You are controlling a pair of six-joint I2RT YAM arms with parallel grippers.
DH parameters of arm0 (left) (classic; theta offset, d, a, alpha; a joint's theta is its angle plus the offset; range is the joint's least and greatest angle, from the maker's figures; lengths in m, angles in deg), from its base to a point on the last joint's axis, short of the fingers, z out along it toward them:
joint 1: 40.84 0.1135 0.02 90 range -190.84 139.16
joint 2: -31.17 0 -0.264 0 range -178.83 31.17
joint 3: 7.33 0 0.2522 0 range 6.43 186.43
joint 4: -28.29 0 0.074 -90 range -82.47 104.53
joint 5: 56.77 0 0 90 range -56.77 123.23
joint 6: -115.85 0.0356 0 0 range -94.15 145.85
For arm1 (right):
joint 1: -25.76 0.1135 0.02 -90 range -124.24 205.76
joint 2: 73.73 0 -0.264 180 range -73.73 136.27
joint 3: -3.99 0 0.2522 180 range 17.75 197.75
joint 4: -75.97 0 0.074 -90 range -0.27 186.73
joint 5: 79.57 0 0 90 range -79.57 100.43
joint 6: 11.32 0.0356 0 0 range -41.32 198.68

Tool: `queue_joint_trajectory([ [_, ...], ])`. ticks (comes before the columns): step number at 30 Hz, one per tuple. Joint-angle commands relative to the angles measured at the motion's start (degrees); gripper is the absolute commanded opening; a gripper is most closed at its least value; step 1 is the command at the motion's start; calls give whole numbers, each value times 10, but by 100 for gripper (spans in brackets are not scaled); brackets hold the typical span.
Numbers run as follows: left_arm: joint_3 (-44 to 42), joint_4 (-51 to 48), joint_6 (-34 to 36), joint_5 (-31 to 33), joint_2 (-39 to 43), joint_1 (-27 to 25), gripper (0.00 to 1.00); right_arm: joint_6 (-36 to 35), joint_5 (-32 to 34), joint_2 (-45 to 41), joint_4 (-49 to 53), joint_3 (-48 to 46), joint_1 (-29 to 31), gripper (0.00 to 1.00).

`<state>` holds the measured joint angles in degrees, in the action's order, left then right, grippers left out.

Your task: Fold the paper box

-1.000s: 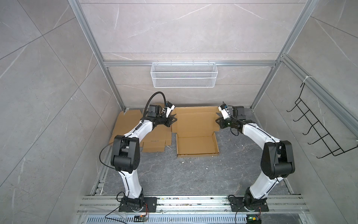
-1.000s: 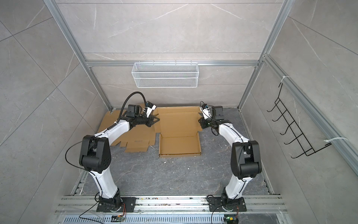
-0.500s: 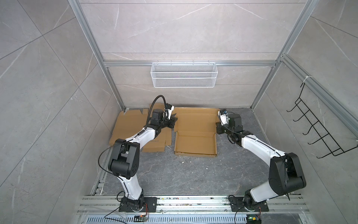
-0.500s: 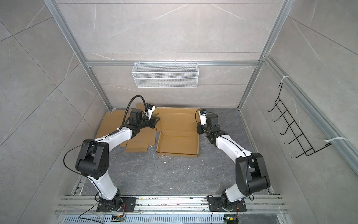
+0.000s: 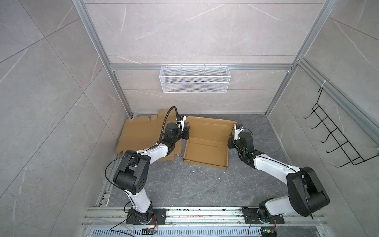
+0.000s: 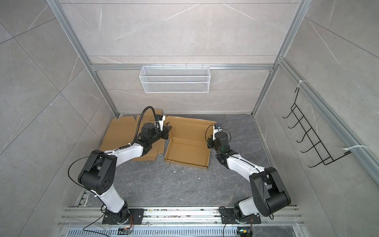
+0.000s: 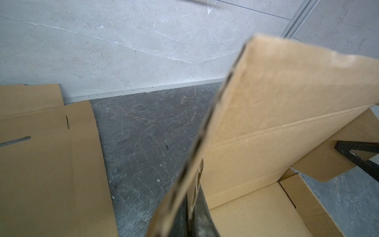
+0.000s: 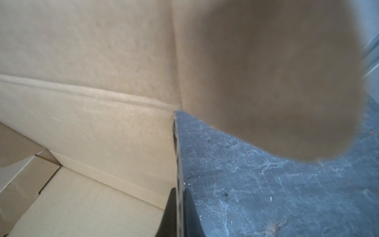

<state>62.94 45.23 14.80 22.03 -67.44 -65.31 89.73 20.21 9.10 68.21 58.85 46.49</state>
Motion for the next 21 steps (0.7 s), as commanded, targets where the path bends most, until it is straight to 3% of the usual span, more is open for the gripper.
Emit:
queue_joint_trajectory([
  [1,-22,65,-25,-33,26,-39,0,52,11,-13,-56,-31,41,0],
  [10,-110,134,-36,-24,37,-43,0,93,119,-12,-132,-103,105,0],
  [21,-193,204,-38,-14,41,-46,0,125,199,-6,-131,-126,174,2],
])
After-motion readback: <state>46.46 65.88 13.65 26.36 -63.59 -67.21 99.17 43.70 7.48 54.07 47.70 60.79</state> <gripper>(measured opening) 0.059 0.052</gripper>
